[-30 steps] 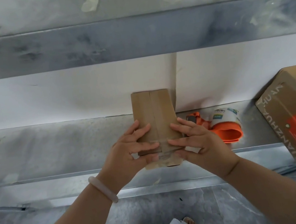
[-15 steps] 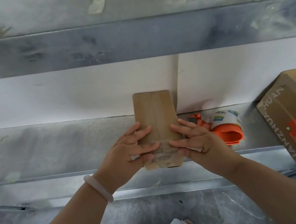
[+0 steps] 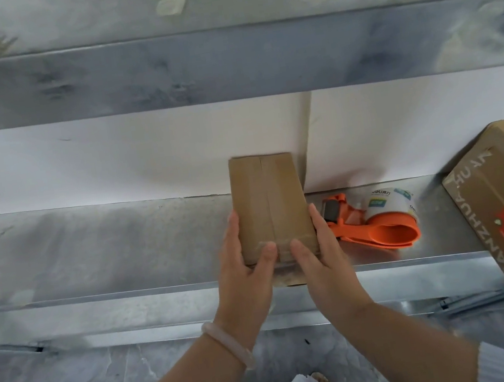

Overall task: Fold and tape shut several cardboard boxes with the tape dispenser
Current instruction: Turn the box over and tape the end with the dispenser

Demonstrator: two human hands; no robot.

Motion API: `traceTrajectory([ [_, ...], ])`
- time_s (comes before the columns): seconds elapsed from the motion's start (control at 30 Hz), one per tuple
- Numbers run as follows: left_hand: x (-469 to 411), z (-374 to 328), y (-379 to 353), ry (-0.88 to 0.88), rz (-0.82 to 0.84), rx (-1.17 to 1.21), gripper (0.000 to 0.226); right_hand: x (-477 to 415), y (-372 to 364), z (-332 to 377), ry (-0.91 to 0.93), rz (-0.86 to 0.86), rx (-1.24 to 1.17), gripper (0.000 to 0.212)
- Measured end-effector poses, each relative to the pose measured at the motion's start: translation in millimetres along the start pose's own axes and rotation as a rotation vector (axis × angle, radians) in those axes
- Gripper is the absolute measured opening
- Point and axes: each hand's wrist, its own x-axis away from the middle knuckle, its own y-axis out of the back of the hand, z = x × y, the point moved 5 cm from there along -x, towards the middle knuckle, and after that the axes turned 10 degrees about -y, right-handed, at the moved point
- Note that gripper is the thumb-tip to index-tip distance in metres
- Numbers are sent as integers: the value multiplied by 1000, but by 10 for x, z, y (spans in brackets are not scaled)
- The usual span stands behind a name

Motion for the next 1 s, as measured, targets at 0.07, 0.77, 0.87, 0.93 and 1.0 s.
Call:
traceTrajectory([
  [0.07, 4, -16, -13, 24, 18, 56, 70, 0, -10, -12, -8, 22, -59, 60],
  [0.77, -17, 21, 88, -157, 229, -173, 75, -5, 2, 77, 17, 95, 91, 95],
  [0.87, -25, 44, 125, -147, 295, -139, 71, -3, 24, 59, -2, 143, 68, 92],
  [0.93, -30, 53, 153, -122, 338, -123, 62, 19, 45, 64, -39, 168, -1, 77],
  [1.0, -32, 41, 157, -102, 346, -83, 56, 24, 72, 52, -72, 178, -60, 63],
])
